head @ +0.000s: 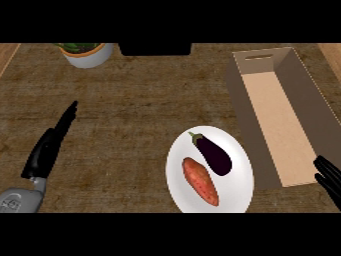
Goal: Pick the eggplant from the plate and place it in the cardboard box
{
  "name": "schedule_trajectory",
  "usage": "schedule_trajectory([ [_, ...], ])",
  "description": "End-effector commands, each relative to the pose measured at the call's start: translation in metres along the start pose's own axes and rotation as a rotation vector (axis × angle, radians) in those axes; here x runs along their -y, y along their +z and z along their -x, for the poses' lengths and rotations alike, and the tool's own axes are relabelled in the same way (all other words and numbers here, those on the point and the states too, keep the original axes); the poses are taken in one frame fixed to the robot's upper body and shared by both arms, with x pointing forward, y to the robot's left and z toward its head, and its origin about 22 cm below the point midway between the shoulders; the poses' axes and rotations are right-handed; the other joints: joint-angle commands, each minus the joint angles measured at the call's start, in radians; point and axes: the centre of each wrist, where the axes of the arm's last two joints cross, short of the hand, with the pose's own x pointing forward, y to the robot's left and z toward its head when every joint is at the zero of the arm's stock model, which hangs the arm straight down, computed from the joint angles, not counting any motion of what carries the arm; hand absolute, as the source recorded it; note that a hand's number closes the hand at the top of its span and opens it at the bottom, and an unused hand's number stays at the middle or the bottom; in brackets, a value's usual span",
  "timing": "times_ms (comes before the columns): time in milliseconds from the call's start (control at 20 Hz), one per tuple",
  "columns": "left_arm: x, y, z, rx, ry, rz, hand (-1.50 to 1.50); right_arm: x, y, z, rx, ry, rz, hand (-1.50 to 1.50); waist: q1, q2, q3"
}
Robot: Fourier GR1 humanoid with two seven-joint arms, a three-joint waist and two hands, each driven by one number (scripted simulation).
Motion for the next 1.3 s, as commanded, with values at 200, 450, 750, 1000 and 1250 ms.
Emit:
schedule_trajectory([
  [200,-0.005,-0.016,-0.015,0.004,-0.006,0.009,0.0,-0.006,-0.026,-0.051,-0.141,0.165,-0.072,-1.5,0.006,0.002,0.001],
  [450,0.017,-0.005,-0.011,-0.011,-0.001,0.008,0.0,-0.032,-0.052,-0.077,-0.196,0.194,-0.113,-1.5,0.012,0.001,0.002],
  [750,-0.006,-0.004,-0.007,0.016,-0.008,0.017,0.0,-0.047,-0.066,-0.083,-0.257,0.172,-0.206,-1.5,0.012,0.001,0.002],
  [1000,0.006,0.002,-0.002,0.012,-0.003,0.01,0.0,-0.061,-0.067,-0.045,-0.228,0.144,-0.207,-1.5,0.012,0.001,0.002],
  [1250,0.006,0.002,0.005,0.009,0.004,0.007,0.0,-0.095,-0.093,-0.062,-0.215,0.19,-0.153,-1.5,0.013,0.001,0.002],
])
